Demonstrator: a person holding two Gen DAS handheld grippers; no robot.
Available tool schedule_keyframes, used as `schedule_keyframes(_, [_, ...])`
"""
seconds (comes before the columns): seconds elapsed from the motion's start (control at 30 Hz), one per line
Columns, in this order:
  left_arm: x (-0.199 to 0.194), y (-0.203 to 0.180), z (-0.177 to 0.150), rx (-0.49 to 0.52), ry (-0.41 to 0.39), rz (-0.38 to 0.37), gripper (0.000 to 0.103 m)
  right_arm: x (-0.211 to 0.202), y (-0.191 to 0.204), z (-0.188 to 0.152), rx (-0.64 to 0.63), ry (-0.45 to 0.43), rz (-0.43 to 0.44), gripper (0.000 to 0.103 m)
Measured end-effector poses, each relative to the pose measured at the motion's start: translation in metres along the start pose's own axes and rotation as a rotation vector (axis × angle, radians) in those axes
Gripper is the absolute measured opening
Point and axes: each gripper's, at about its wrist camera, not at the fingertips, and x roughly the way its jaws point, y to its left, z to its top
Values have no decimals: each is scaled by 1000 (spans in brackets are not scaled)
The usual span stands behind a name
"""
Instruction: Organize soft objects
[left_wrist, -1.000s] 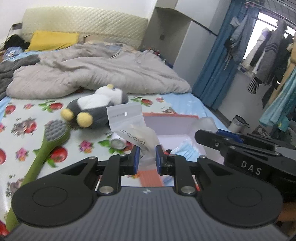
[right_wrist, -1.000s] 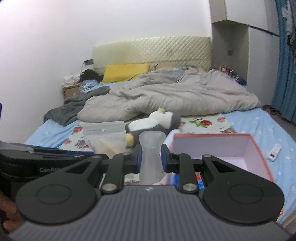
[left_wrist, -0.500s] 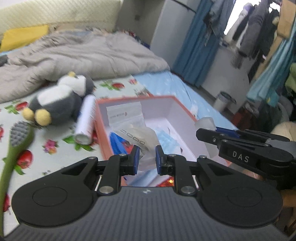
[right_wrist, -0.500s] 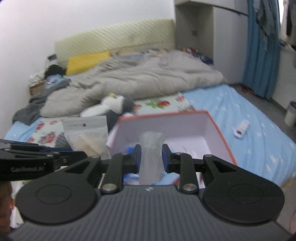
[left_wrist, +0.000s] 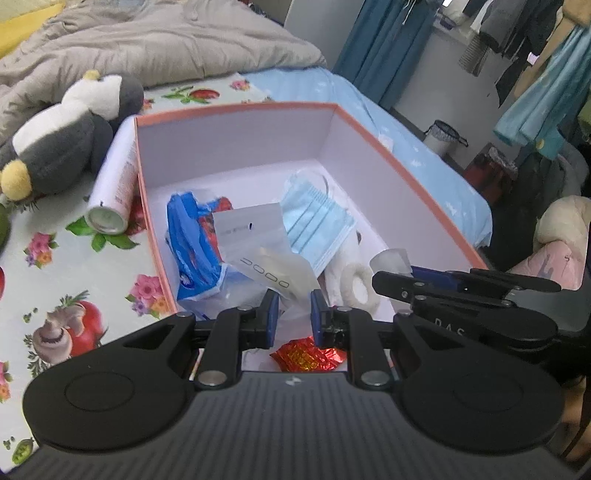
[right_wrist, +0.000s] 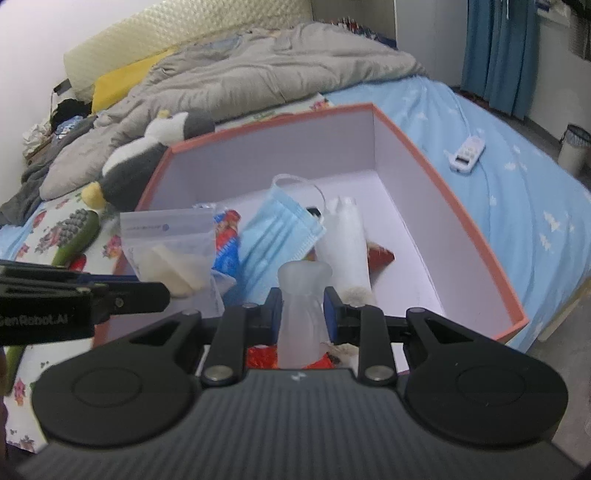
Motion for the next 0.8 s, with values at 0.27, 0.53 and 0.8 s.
schedule_keyframes(0.27, [15, 10, -3, -42, 23, 37, 69, 5, -6, 2, 49, 20, 0, 41])
schedule_keyframes(0.53, [-34, 12, 12, -46, -78, 60, 69, -36, 3, 29, 40, -87, 8, 42])
schedule_keyframes(0.8, [-116, -4, 23, -40, -206, 67, 69, -114, 20, 54, 10, -236, 33, 42])
